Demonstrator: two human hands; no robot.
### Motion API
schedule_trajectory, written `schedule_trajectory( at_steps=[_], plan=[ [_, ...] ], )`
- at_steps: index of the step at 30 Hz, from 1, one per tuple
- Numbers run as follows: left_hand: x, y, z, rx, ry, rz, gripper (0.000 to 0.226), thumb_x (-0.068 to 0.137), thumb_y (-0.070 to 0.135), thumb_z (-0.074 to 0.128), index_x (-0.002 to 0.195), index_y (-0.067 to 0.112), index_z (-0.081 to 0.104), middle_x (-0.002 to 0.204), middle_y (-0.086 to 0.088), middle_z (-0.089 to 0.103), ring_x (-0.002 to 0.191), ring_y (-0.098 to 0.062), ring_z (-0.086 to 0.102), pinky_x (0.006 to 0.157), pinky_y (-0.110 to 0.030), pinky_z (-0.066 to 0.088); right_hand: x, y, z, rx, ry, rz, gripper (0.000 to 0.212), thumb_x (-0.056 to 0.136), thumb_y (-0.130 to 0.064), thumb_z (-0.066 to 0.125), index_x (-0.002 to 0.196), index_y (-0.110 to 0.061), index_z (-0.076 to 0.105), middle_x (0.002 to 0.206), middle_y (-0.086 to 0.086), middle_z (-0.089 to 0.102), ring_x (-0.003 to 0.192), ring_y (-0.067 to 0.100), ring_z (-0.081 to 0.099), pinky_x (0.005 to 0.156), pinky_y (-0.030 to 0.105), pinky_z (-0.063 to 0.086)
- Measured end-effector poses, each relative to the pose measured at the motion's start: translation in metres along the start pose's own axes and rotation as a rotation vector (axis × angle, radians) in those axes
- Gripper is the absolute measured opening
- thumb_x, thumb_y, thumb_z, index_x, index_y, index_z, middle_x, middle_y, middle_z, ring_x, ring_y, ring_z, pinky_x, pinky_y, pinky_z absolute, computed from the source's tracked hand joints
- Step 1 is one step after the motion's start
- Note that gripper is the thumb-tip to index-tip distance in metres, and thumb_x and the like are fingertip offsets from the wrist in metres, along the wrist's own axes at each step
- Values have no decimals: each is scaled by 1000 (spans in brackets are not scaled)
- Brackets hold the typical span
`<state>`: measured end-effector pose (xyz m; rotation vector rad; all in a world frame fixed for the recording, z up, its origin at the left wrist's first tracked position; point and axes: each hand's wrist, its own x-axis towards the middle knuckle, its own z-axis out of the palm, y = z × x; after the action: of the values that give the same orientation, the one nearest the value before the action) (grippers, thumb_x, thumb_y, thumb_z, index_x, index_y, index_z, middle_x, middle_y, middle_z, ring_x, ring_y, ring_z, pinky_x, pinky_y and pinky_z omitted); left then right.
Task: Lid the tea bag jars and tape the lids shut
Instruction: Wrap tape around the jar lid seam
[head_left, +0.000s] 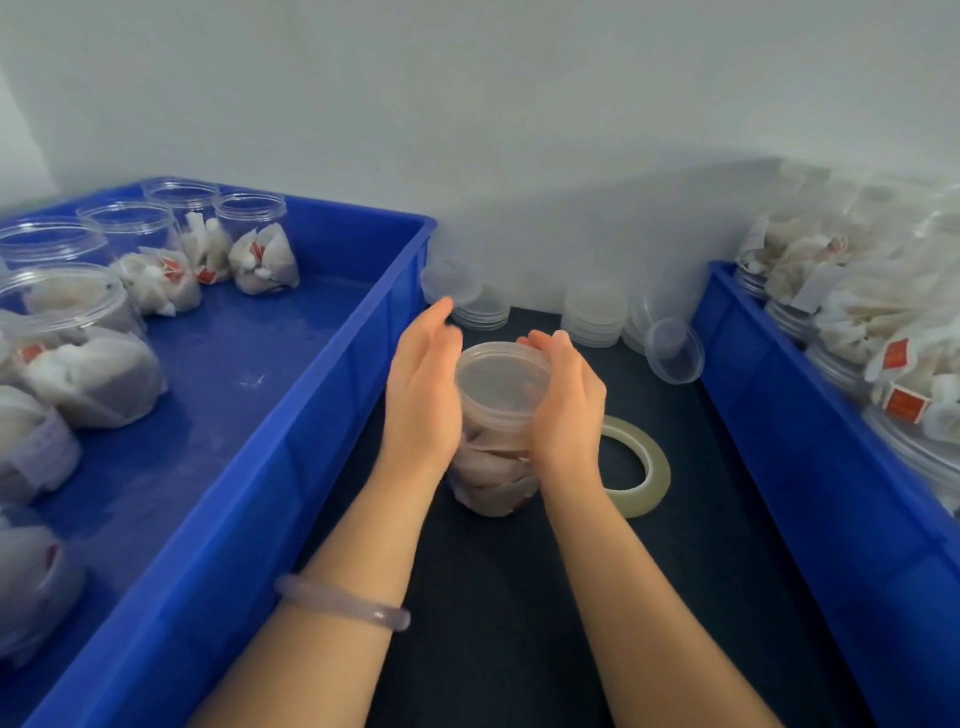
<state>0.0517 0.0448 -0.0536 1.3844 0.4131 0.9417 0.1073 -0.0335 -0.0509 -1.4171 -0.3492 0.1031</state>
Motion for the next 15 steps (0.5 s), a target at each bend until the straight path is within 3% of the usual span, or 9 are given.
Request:
schedule_trajectory(
  at_steps=[2, 4, 6, 9, 11, 13, 15],
  plan=[
    [2, 14, 13, 73, -30, -5, 27, 83, 54, 42, 83, 34, 60, 86, 22, 61, 81, 9, 54, 77, -17, 42, 0, 2, -3, -24, -59, 23, 26, 100, -29, 43, 102, -22, 68, 99, -15, 70, 98, -2, 60, 85, 14, 44],
    [1, 17, 24, 206, 27, 49, 38, 89, 53, 45, 68, 23, 56, 70, 17, 62, 66, 4, 55, 67, -16, 43, 0, -1, -9, -84, -141, 26, 38, 100, -30, 40, 134, -19, 53, 136, -7, 55, 124, 3, 46, 101, 20, 36],
    [1, 14, 28, 207, 106, 74, 36, 93, 39, 51, 67, 20, 67, 67, 11, 69, 67, 1, 62, 62, -9, 44, 4, -6, -12, -137, -180, -9, 48, 99, -35, 42, 144, -21, 40, 147, -7, 42, 126, -2, 36, 93, 9, 30],
    [2, 12, 26, 220, 101, 101, 37, 95, 32, 50, 78, 7, 72, 72, -1, 71, 70, -8, 65, 64, -15, 47, 6, -13, -7, -95, -151, -22, 55, 92, -44, 51, 139, -16, 47, 137, -4, 52, 119, 1, 47, 90, 13, 36],
    [1, 11, 22, 193, 53, 93, 31, 95, 32, 51, 86, 11, 71, 79, 2, 70, 78, -3, 64, 75, -20, 49, 1, -10, 0, -201, -71, -87, 43, 92, -35, 52, 131, -18, 53, 116, -11, 60, 106, 0, 54, 82, 12, 39],
    [0, 7, 19, 190, -21, 71, 21, 95, 34, 53, 106, 20, 65, 101, 11, 66, 97, 2, 59, 86, -17, 46, -3, -5, 4, -208, 2, -133, 34, 91, -27, 50, 122, -19, 59, 99, -18, 61, 88, -8, 57, 70, 5, 41],
    [-1, 2, 17, 243, -20, 80, 26, 94, 33, 55, 116, 21, 60, 110, 12, 63, 104, 2, 57, 85, -10, 44, -3, -4, 5, -155, 57, -164, 31, 83, -27, 47, 106, -15, 64, 85, -14, 64, 74, -11, 58, 62, 5, 42]
  ],
)
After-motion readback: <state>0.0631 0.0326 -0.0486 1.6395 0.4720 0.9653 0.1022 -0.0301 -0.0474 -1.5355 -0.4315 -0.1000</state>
